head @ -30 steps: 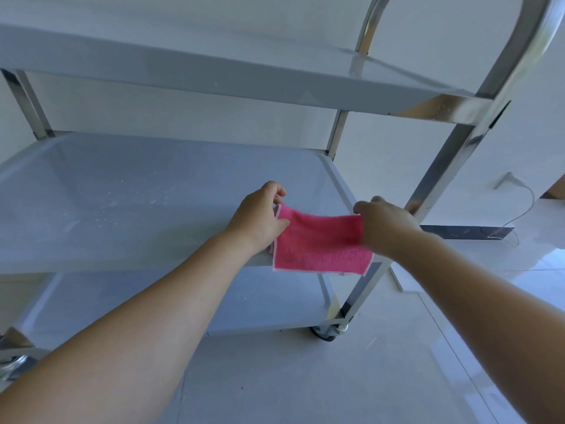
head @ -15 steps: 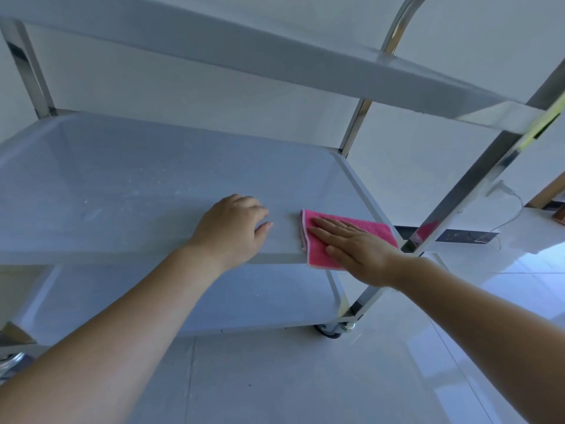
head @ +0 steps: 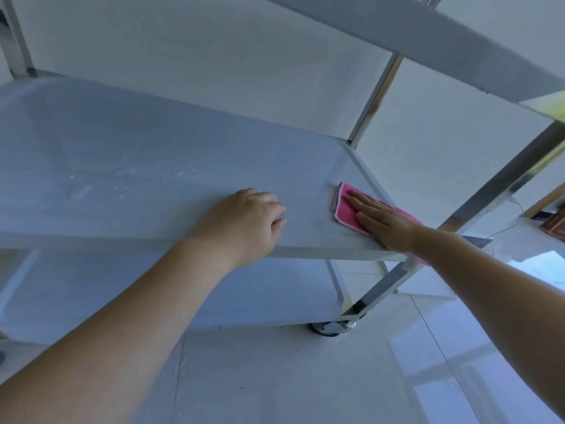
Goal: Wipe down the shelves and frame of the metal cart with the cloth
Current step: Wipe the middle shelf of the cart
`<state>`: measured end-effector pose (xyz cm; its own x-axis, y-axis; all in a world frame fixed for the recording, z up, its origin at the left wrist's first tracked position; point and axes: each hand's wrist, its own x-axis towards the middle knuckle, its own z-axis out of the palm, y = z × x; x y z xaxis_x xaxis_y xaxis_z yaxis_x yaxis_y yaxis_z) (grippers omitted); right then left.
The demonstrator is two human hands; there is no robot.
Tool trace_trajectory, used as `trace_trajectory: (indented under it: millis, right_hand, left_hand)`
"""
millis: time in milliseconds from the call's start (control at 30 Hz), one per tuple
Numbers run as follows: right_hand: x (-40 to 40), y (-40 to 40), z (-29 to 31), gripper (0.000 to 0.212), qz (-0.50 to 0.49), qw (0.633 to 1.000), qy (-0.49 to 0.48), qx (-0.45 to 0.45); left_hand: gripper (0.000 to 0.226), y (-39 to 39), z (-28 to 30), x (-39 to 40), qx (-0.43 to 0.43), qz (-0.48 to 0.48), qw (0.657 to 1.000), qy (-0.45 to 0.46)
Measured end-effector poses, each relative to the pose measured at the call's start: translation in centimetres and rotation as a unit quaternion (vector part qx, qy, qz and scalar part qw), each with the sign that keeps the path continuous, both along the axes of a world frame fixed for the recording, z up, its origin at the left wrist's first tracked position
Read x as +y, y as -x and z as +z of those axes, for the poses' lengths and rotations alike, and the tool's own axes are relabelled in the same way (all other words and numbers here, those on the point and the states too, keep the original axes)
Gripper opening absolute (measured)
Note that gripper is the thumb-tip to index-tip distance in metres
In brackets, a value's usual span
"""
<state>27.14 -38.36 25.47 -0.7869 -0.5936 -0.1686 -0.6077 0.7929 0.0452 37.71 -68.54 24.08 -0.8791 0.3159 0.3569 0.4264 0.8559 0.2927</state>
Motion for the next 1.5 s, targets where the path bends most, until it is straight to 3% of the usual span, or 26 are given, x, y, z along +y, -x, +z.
trace_trajectory:
  millis: [133,333,433,500,800,1100,1233,1400,1500]
  right_hand:
    - [-0.8,2.6,0.3,0.046,-0.073,0.997,0.006,-0.001]
    - [-2.5,5.5,1.1,0.047,-0.076,0.997,-0.018,0.005]
    - [-1.2,5.8,1.6,0.047,-0.076,0.996,0.011,0.033]
    - [-0.4,6.1,1.9,0.048,-0.067,0.996,-0.019,0.058]
    - [-1.6,5.9,0.5,0.047,-0.083,0.996,0.028,0.003]
    - [-6.0,-2.0,0.7,0.048,0.050,0.997,0.043,-0.042]
    - [-7.1,-3.8,0.6,0.050,0.063,0.995,0.052,-0.063]
    - [-6.1,-3.8,1.5,0.050,0.146,0.980,0.132,-0.029]
    - [-6.3,-3.3,1.0,0.049,0.174,0.977,0.108,-0.052]
  left_hand:
    - [0.027,-0.1,0.0,-0.1,-0.009,-0.004,1.000,-0.001]
    - [0.027,-0.2,0.6,0.0,-0.009,0.015,0.999,0.029]
    - [0.031,-0.7,1.3,-1.1,0.030,0.038,0.998,0.033]
    - [0.032,-0.8,1.7,-2.4,0.058,0.054,0.996,0.035]
    - [0.041,-0.9,0.5,-3.2,0.035,0.058,0.997,0.032]
    - [0.031,-1.0,0.7,-3.3,0.032,0.039,0.998,0.044]
    - [0.024,-1.0,0.7,-3.3,0.028,0.043,0.998,0.044]
    - [0.034,-1.1,0.9,-4.1,0.022,0.059,0.997,0.035]
    - [0.037,-1.3,0.8,-4.4,0.026,0.050,0.997,0.042]
